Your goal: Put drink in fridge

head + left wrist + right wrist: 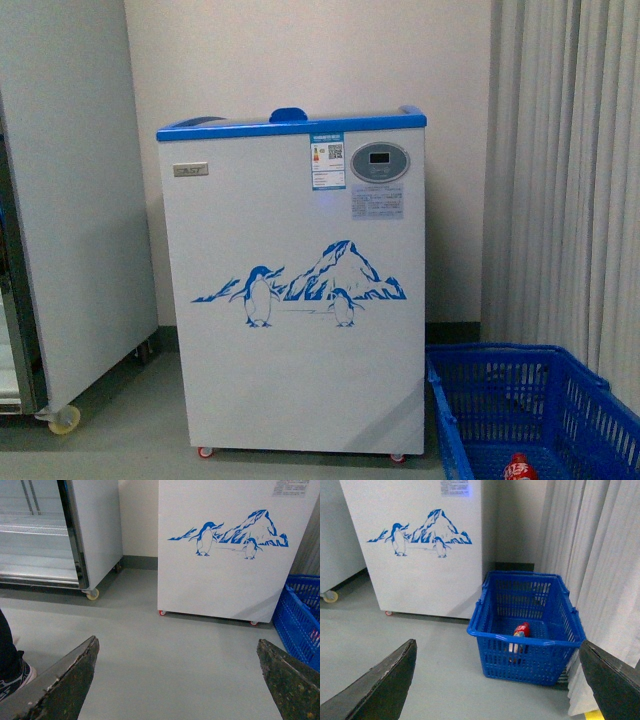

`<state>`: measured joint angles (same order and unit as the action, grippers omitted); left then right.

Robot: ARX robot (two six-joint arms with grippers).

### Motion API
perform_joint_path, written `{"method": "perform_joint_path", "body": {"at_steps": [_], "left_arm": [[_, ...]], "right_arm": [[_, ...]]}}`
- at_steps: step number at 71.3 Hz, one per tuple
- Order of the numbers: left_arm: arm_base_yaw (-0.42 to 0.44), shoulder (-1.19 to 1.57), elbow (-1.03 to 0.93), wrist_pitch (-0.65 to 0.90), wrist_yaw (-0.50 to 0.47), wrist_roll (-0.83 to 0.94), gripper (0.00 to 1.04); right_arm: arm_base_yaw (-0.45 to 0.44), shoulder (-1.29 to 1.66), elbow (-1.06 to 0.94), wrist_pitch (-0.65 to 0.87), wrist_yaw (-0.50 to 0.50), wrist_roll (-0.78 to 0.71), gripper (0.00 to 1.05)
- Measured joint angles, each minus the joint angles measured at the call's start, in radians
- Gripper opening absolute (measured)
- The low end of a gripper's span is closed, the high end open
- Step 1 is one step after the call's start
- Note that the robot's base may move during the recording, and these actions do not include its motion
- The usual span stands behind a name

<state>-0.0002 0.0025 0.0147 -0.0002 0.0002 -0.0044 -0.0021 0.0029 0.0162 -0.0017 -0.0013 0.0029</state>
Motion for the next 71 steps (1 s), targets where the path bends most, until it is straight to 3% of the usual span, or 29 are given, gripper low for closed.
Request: {"method": "perform_joint_path", "body": {"at_steps": [71], "left_arm": [[0.0, 0.0, 0.0, 0.0, 0.0, 0.0, 0.97]], "right_arm": [[0.0, 0.0, 0.0, 0.0, 0.0, 0.0, 0.97]]}}
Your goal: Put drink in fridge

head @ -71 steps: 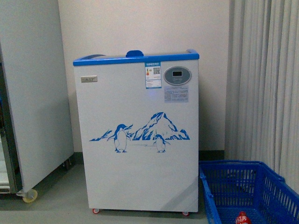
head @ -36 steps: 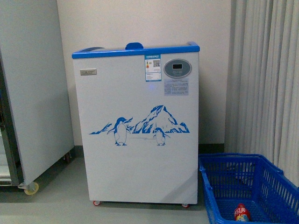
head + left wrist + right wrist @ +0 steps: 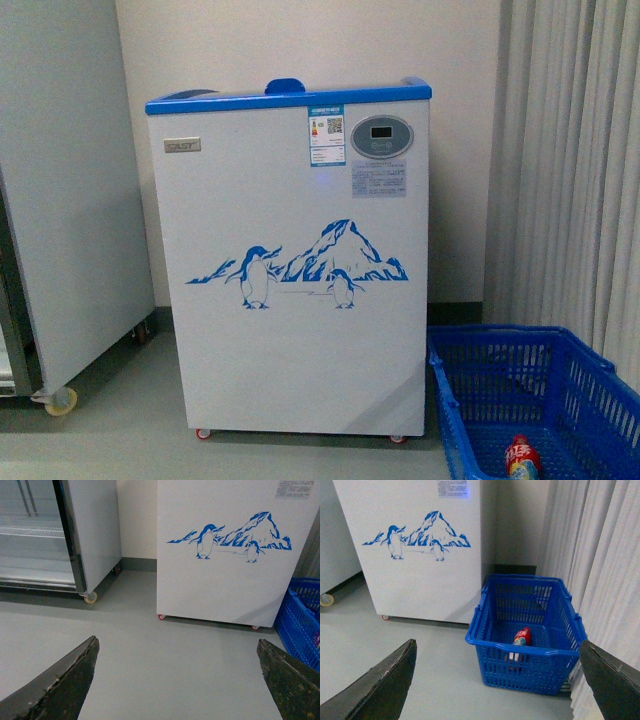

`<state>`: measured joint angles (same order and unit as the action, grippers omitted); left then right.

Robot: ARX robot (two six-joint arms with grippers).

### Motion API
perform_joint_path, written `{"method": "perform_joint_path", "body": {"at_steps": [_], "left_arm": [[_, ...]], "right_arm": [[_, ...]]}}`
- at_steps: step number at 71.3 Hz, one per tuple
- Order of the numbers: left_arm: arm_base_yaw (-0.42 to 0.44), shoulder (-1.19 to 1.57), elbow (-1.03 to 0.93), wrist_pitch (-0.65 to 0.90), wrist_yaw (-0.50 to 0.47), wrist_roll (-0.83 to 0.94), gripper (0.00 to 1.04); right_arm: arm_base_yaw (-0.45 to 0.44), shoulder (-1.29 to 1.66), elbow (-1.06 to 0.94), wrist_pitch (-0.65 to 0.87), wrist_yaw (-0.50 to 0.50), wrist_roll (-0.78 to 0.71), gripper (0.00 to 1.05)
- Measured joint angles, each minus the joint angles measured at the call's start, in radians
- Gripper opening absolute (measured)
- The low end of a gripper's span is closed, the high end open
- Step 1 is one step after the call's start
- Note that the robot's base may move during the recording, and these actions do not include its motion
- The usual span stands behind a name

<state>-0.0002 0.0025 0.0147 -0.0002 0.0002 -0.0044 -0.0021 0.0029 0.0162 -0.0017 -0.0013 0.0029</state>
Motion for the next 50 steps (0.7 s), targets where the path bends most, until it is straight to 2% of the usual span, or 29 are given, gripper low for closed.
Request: {"method": "perform_joint_path", "body": {"at_steps": [50], "left_arm": [[0.0, 0.0, 0.0, 0.0, 0.0, 0.0, 0.97]], "right_arm": [[0.0, 0.0, 0.0, 0.0, -0.002, 0.0, 0.97]]}}
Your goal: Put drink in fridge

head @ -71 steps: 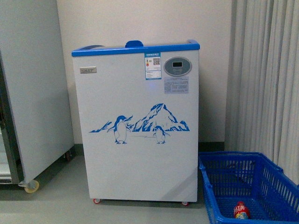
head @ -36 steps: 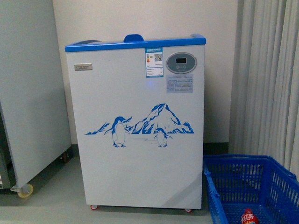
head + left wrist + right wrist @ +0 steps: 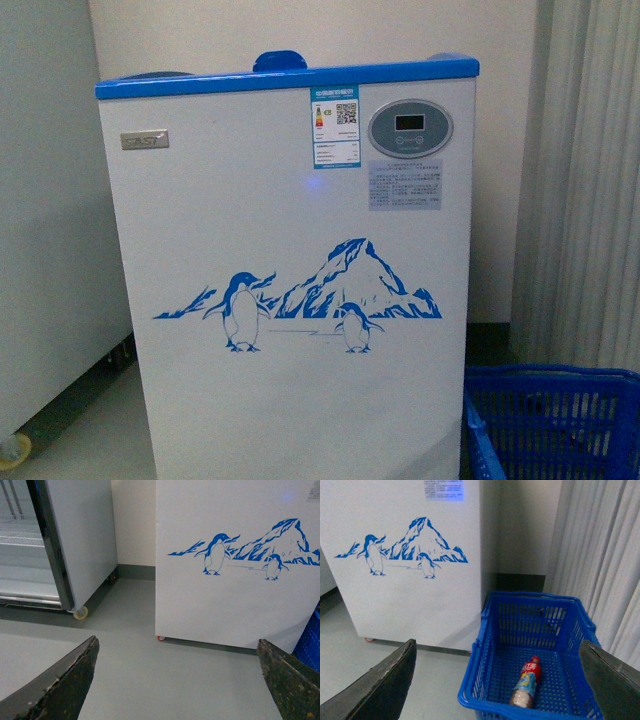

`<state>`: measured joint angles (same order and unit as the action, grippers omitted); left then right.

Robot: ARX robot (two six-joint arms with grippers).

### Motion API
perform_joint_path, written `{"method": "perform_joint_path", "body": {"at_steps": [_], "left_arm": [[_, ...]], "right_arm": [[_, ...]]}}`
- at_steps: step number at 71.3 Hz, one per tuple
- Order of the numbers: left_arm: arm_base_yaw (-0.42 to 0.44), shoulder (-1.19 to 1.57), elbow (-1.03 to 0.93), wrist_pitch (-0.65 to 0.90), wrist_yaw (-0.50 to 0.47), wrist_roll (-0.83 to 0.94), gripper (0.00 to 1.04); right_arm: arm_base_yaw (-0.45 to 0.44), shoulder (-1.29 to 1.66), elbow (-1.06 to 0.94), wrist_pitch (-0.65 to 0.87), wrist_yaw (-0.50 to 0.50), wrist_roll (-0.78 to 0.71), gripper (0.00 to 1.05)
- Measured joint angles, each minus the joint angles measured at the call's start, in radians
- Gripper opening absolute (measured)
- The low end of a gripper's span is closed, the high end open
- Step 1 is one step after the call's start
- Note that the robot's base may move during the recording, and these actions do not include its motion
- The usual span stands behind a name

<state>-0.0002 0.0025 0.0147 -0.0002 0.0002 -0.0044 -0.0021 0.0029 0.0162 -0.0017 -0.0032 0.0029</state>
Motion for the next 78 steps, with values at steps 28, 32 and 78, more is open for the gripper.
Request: {"method": "perform_joint_path", "body": {"at_steps": [28, 32, 78], "left_arm": [[0.0, 0.0, 0.0, 0.0, 0.0, 0.0, 0.97], [0.0, 0.0, 0.0, 0.0, -0.001, 0.0, 0.97], [0.0, 0.0, 0.0, 0.0, 0.0, 0.0, 0.97]], "right_arm": [[0.0, 0.0, 0.0, 0.0, 0.0, 0.0, 0.97], [0.0, 0.0, 0.0, 0.0, 0.0, 0.0, 0.97], [-0.037, 0.343, 0.176, -0.34, 0.173, 0.129, 0.97]]}}
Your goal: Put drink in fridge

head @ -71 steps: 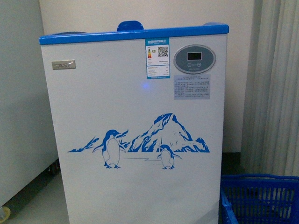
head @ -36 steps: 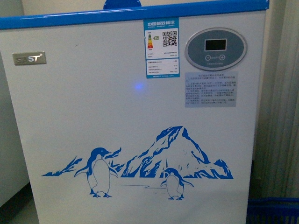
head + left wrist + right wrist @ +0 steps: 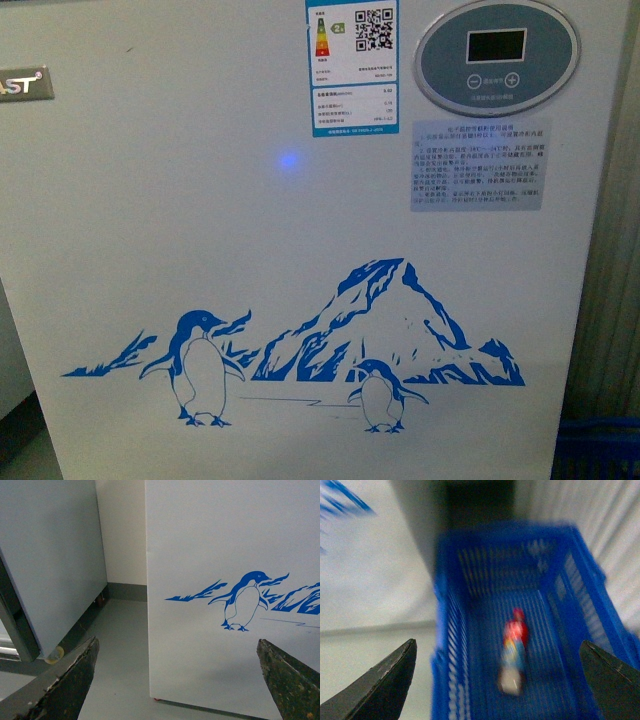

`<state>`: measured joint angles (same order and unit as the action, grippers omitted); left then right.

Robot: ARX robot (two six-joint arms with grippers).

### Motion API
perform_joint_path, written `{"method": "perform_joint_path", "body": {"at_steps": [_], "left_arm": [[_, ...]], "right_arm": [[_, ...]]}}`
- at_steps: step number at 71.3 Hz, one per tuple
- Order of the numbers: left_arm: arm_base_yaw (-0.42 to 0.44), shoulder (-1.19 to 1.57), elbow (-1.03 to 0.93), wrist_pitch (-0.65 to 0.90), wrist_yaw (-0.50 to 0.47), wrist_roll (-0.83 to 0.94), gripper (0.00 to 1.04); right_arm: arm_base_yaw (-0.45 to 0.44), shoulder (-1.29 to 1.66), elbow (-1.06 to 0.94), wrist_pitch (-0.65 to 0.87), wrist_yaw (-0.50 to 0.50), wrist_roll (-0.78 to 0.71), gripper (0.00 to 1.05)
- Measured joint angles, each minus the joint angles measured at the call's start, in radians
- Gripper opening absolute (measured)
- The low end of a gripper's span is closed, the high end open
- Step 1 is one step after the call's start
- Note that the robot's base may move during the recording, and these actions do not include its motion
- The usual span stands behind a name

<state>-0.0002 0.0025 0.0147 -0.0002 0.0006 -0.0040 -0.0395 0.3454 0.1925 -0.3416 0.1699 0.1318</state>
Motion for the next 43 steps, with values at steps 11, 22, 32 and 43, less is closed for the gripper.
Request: {"method": "perform_joint_path", "body": {"at_steps": [11, 22, 32, 43], "left_arm": [[0.0, 0.0, 0.0, 0.0, 0.0, 0.0, 0.97], [0.0, 0.0, 0.0, 0.0, -0.001, 0.0, 0.97], [0.0, 0.0, 0.0, 0.0, 0.0, 0.0, 0.97], [0.0, 0.0, 0.0, 0.0, 0.0, 0.0, 0.97]], "right_arm": [[-0.16, 0.558, 0.056, 0.259, -0.009, 0.015, 0.97], [-0.256, 1.093, 0.154, 0.597, -0.024, 0.03, 0.97], [-0.277, 1.46, 0.261, 0.751, -0.039, 0.061, 0.97], [-0.267, 1.835, 0.418, 0.845, -0.034, 0.097, 0.97]]}}
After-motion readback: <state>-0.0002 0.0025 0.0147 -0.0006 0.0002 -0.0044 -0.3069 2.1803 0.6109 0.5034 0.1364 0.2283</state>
